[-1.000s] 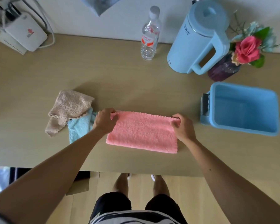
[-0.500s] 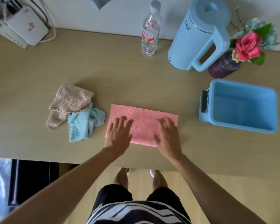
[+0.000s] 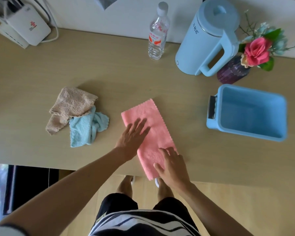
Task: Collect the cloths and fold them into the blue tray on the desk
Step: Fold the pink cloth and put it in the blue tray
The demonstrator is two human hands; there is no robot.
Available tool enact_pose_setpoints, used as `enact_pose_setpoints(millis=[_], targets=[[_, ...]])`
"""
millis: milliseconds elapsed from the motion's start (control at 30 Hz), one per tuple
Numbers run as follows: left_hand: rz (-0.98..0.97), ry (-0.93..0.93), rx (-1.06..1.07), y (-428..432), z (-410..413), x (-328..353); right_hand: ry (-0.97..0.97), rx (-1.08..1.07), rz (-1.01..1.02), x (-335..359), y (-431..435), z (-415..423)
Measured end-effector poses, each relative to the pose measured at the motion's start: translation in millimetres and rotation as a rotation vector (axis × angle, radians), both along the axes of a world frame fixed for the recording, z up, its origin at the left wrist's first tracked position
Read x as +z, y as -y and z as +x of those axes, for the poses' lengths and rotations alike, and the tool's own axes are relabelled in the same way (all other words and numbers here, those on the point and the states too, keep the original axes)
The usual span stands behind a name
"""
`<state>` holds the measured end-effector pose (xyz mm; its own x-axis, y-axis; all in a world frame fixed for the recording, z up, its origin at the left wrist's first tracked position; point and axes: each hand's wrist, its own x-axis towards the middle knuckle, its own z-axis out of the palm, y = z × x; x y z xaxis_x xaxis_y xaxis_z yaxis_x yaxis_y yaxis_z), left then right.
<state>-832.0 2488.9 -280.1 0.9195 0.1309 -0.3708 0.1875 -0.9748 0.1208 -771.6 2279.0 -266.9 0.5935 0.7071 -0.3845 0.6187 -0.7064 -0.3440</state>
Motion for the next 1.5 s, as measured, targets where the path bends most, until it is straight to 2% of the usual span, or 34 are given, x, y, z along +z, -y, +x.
enact_pose_setpoints(millis=[100, 200, 333, 567, 667, 800, 867, 933, 1000, 1267, 1367, 1500], targets=[[-0.057, 0.004, -0.183, 15, -23, 3, 0.094, 0.009, 0.035, -1, 11, 10], [-0.087, -0.043, -0.327, 29, -48, -1, 0.084, 0.101, 0.033, -7, 24, 21], [-0.074, -0.067, -0.270, 37, -60, -5, 0.081, 0.291, 0.027, -13, 38, 28], [-0.088, 0.013, -0.137, 50, -54, -5, 0.117, 0.291, 0.083, -15, 25, 36], [-0.146, 0.046, -0.044, 52, -53, -4, 0.027, 0.234, 0.099, -11, 11, 39], [-0.321, 0.200, 0.220, 54, -54, -3, -0.143, 0.157, 0.176, 2, -4, 43], [-0.438, 0.235, 0.358, 50, -52, 2, -0.336, 0.070, 0.244, 13, -9, 45], [-0.624, 0.220, 0.513, 46, -48, 11, -0.620, -0.065, 0.301, 24, -13, 51], [-0.785, 0.181, 0.692, 38, -44, 18, -0.759, -0.096, 0.305, 30, -15, 58], [-0.777, 0.056, 0.866, -5, -20, 18, -0.480, -0.273, 0.338, 21, -51, 91], [-0.789, 0.097, 0.915, -14, -8, 12, -0.454, -0.285, 0.363, 16, -71, 99], [-0.706, 0.163, 0.943, -22, 3, 4, -0.407, -0.324, 0.318, -2, -90, 106]])
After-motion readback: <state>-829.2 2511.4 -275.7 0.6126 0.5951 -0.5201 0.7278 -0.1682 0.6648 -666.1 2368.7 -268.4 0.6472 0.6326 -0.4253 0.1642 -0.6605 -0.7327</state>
